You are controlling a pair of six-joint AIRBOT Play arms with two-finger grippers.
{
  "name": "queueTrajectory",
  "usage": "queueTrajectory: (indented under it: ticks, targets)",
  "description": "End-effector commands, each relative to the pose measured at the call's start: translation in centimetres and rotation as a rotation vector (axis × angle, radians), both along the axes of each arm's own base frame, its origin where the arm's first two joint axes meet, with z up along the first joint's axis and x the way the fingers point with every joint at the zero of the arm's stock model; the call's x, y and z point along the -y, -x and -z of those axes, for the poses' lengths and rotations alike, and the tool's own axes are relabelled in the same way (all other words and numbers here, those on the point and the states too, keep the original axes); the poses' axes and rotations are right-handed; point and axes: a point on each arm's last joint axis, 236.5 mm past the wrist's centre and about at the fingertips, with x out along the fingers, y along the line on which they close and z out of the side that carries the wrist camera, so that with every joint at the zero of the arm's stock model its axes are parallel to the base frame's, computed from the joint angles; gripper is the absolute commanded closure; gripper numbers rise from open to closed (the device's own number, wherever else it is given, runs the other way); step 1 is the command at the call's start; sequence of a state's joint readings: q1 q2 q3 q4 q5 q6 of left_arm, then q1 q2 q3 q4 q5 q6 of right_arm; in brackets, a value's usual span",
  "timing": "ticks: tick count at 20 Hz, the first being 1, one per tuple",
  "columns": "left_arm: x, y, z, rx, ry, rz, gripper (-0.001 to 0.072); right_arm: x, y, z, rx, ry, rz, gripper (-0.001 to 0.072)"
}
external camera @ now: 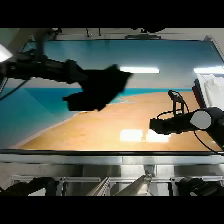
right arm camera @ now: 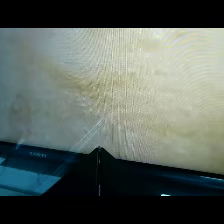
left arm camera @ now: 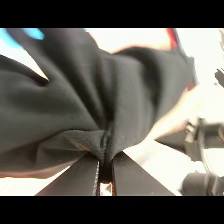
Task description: Fold the shirts.
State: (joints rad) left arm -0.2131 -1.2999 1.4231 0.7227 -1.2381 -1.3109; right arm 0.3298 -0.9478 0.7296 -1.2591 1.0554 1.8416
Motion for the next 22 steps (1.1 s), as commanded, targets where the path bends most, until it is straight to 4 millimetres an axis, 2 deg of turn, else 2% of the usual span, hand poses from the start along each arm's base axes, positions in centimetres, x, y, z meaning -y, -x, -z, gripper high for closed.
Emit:
queueTrajectory:
  ticks: [1, 2, 4, 5, 6, 7, 9, 11, 13, 15, 18, 22]
  targets:
    - [5.6, 1.5, 3.1, -0.05, -0.019, 0.094, 0.0666, 0.1, -0.1, -0.4, 0.02, 0.003, -0.017, 0.0694]
    - [5.7, 1.3, 4.4, -0.078, -0.031, 0.097, 0.0379, 0.2, -0.1, -0.6, 0.028, 0.002, -0.017, 0.0693]
    - [4.6, 0.5, 5.9, -0.125, -0.043, 0.08, -0.0004, 0.7, -0.2, -1.1, 0.039, 0.005, -0.022, 0.0682]
    - [3.4, -0.1, 6.3, -0.143, -0.049, 0.062, -0.0001, 1.3, -0.3, -1.5, 0.037, 0.009, -0.02, 0.054]
    - [1.6, -0.7, 6.8, -0.157, -0.067, 0.037, -0.0001, 2.0, -0.5, -1.9, 0.042, 0.013, -0.015, 0.0241]
    - [-0.5, -1.3, 7.6, -0.164, -0.112, 0.015, -0.0001, 2.7, -1.1, -2.3, 0.063, 0.016, -0.008, 0.0106]
    - [-5.0, -1.8, 10.1, -0.194, -0.226, -0.031, 0.0, 4.6, -3.2, -2.7, 0.125, 0.023, 0.037, 0.0112]
    - [-7.5, -2.4, 12.6, -0.237, -0.232, -0.105, 0.0001, 6.3, -5.7, -2.8, 0.191, 0.022, 0.078, 0.0112]
    - [-9.6, -3.9, 15.7, -0.243, -0.234, -0.202, 0.0002, 5.4, -7.5, -2.3, 0.238, -0.027, 0.0, 0.0111]
    - [-11.4, -5.3, 18.7, -0.262, -0.239, -0.275, 0.0003, 2.7, -8.6, -1.4, 0.241, -0.108, -0.121, 0.0112]
    - [-11.5, -6.9, 22.0, -0.29, -0.256, -0.258, 0.0012, -1.6, -11.0, 0.4, 0.209, -0.203, -0.224, 0.0111]
    - [-8.6, -7.9, 24.8, -0.332, -0.272, -0.154, 0.0011, -6.4, -13.5, 3.5, 0.181, -0.205, -0.375, 0.0111]
